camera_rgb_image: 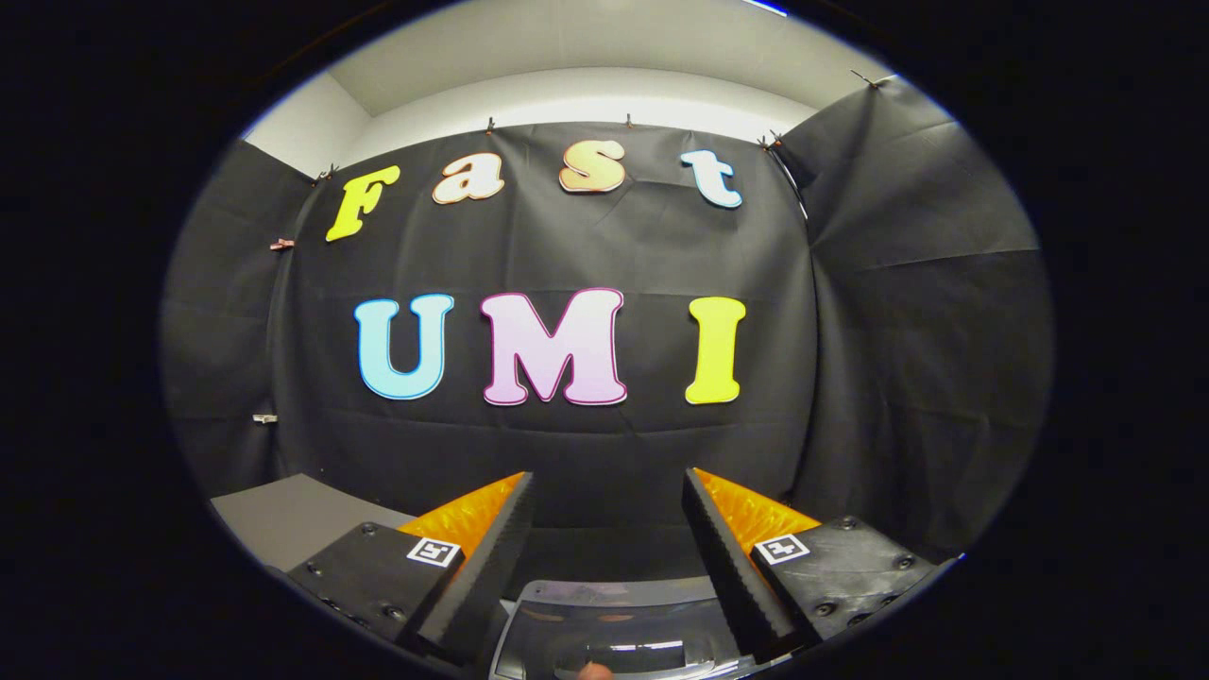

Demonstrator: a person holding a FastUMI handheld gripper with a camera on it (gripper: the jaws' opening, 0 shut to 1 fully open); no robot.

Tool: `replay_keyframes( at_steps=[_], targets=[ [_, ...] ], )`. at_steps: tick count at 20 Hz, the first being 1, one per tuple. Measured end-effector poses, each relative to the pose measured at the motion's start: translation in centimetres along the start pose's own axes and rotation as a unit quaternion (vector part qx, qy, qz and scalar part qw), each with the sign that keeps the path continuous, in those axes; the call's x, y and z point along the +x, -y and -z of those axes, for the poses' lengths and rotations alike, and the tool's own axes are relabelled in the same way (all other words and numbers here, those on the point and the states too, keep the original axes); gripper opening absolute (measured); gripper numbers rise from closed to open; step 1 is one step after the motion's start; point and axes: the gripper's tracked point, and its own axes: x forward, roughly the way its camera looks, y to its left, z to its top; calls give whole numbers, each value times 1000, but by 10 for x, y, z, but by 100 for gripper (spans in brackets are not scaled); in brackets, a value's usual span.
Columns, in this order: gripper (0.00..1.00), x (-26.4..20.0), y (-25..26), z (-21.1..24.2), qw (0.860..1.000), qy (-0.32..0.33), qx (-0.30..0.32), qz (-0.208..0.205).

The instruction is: Put the clothes into the washing machine and then close the washing machine lid.

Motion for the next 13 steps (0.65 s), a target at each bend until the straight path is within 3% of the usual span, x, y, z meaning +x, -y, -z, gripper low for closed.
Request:
replay_keyframes(
  at_steps=[13],
  targets=[
    [97,1,-12,-5,1000,-5,-4,-12]
  ],
)
